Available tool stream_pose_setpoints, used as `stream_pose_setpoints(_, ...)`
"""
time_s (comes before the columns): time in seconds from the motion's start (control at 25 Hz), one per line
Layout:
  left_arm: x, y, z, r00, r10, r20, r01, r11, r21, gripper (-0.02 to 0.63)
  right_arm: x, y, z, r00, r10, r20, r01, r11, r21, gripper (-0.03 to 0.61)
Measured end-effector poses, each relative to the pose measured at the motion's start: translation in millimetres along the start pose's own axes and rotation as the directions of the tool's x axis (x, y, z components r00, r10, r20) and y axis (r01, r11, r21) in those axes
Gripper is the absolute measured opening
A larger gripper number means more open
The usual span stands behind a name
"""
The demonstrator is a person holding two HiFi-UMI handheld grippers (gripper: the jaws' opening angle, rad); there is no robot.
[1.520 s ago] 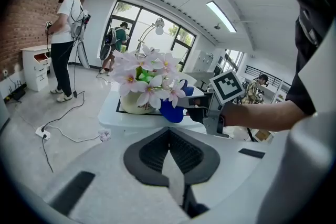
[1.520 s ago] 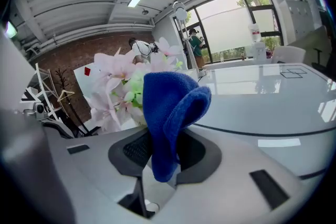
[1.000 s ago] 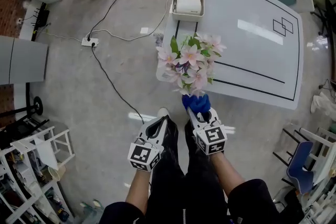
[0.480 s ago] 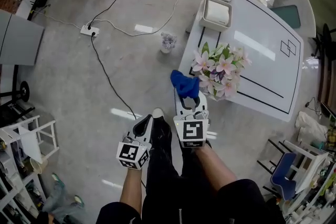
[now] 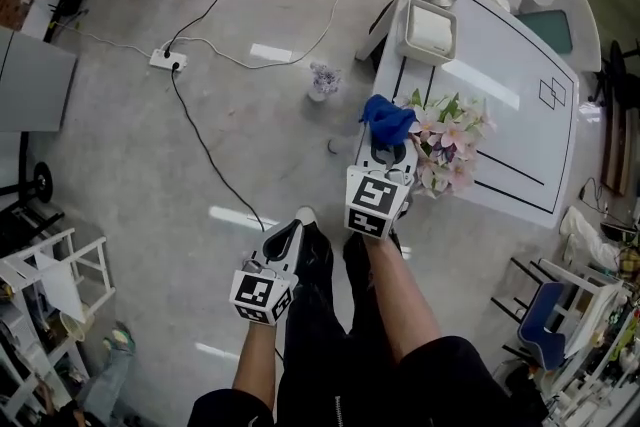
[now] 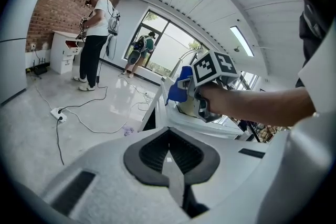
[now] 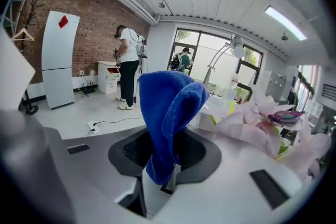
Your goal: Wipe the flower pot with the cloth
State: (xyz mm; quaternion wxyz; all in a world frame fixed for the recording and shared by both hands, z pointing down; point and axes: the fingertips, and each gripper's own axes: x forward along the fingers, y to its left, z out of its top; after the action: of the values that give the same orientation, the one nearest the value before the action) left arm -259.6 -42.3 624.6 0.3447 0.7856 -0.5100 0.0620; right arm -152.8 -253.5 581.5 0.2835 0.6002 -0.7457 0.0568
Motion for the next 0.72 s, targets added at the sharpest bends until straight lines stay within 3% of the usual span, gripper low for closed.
stream_pose_setpoints(0.32, 5.2, 8.7, -1.2, 0.999, -0.035, -0.028, 0.035, 0.999, 0.01, 0.008, -1.5, -8.6, -25.5, 0.997, -0.049, -0.066, 0.047, 0.998, -0.03, 0.101)
stream_pose_setpoints(0.56, 17.4, -4.4, 1.7, 0.997, -0.061, -0.044, 0.062, 0.998, 0.029, 0.008, -31.8, -5.0, -47.5, 0.997, 0.001, -0.077, -0.003, 1.0, -0.024, 0.102)
stream_pose_setpoints(0.72, 24.3, -18.2, 3.0, 0.996, -0.075, -0.053, 0.078, 0.996, 0.047, 0.008, -54.9, -7.7, -62.7, 0.997, 0.037, -0.07, -0.044, 0.994, -0.098, 0.102)
